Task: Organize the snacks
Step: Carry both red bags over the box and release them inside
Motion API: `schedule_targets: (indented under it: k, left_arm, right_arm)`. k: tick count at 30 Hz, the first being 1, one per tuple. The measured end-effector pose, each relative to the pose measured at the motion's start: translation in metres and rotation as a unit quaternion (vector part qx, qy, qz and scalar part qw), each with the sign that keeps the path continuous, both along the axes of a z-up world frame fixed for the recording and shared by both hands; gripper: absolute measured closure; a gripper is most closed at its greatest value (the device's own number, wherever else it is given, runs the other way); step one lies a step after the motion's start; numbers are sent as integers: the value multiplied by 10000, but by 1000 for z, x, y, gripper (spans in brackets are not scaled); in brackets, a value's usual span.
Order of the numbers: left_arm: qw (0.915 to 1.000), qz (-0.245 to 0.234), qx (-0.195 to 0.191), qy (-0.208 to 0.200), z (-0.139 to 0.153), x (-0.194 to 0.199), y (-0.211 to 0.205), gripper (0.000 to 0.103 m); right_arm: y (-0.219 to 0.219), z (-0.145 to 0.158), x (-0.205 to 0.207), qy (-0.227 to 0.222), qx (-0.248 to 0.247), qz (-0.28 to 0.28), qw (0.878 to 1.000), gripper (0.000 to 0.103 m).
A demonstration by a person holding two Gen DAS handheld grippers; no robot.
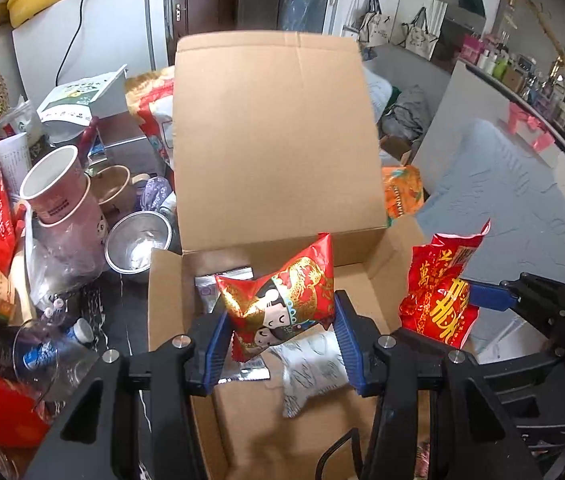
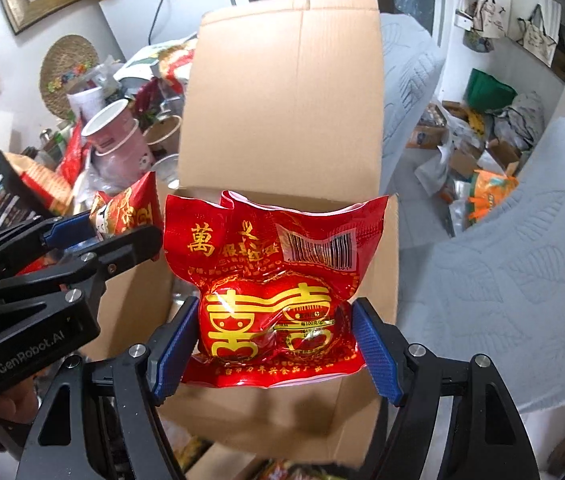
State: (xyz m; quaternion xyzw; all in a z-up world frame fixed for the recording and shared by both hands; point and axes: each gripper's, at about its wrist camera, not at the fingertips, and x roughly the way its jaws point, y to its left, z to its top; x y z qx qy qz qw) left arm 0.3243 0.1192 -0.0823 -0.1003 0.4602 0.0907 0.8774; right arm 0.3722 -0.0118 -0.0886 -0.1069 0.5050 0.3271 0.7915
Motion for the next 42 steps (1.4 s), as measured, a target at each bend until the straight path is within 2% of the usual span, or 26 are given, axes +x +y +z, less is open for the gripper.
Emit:
schedule_targets:
  k: [10,16,21,23,29,35,42]
  left_arm:
    - [9989,126,34,457,-43,28,19,55]
    - [9966,129,152,800,-65,37,20,54]
    - [9944,269,-120,1019,-76,44,28,50]
    - [9938,336,-65,1060,-77,44,28,48]
    - [9946,308,209,967,-66,40,21,32]
    - [9958,261,222,845,-47,35,18,31]
    - [9980,233,264,529,-8,20,8,31]
  right_arm:
    - [22,-40,27,188,-389,15,9991,27]
    - [34,-57,29,213,-713,76,9972,26]
    - [37,-59,30,108,-786,73,9968,26]
    - [38,-60,31,117,-880,68,9960,26]
    - [33,-55,27,126,-932,-8,9956,26]
    - [28,-37,18,18,-876,-82,9961,26]
    - [18,0,9,-246,-726,-186,9969,26]
